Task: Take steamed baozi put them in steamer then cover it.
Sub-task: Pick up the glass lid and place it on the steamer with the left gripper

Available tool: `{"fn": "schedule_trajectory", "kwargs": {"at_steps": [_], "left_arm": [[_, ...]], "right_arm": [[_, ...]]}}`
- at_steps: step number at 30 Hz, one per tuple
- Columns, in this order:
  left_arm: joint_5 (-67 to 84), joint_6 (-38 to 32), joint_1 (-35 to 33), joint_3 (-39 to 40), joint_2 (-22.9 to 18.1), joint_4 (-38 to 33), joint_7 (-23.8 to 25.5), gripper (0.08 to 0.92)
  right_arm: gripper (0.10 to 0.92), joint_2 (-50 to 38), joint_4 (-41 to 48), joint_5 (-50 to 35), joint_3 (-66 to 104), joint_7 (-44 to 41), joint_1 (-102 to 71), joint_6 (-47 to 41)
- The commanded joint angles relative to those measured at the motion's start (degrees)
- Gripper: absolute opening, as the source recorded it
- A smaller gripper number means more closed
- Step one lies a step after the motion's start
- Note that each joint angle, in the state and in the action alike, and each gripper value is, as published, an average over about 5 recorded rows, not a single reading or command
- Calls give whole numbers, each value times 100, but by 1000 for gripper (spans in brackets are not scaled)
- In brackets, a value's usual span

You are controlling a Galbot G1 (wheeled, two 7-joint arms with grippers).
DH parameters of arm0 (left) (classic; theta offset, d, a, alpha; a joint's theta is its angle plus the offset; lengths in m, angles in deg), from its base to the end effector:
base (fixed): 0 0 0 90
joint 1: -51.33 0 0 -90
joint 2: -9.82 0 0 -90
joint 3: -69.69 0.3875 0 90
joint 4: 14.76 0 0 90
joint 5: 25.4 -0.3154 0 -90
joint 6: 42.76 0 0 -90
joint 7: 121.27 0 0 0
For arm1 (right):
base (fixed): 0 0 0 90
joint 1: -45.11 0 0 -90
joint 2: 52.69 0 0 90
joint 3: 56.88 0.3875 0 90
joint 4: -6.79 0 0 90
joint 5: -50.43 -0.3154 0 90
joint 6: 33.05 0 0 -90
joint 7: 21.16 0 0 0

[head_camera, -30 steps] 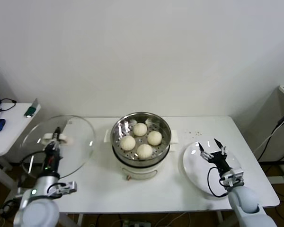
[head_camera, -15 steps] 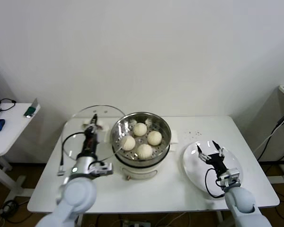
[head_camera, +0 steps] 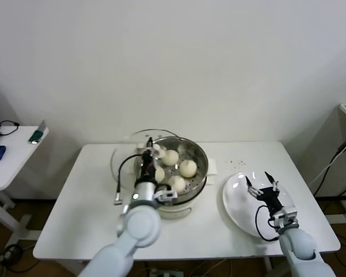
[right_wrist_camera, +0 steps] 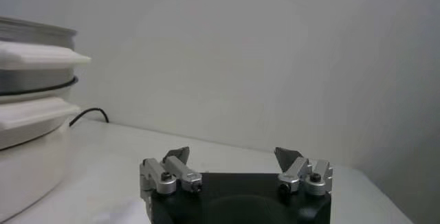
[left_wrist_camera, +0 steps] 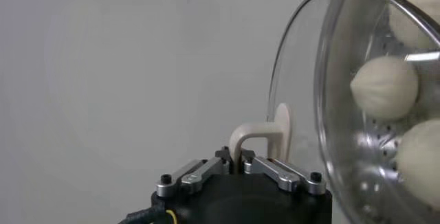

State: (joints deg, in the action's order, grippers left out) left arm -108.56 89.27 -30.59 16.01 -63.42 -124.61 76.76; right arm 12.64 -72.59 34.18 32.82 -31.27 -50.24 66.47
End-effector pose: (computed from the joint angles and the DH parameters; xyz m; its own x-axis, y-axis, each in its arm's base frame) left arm 0.2815 -0.0874 -0.2824 -0.9987 -0.0434 -0.0278 -0.0291 0.0286 0.9992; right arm 0.2708 -0.1845 -0.4328 -0.9841 -0.1261 0.1249 -0.1427 0.9806 -0.1347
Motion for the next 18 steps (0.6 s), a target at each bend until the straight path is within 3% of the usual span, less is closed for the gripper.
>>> {"fn": "schedule_trajectory", "kwargs": {"at_steps": [1, 18], "left_arm": [[-481, 297, 308, 494, -695, 618, 269, 153], [-402, 297, 372, 341, -1014, 1181, 100, 153]], "right_arm": [[823, -6, 45, 30, 92, -9, -7, 24], [823, 5, 134, 107, 164, -46, -17, 85]]}}
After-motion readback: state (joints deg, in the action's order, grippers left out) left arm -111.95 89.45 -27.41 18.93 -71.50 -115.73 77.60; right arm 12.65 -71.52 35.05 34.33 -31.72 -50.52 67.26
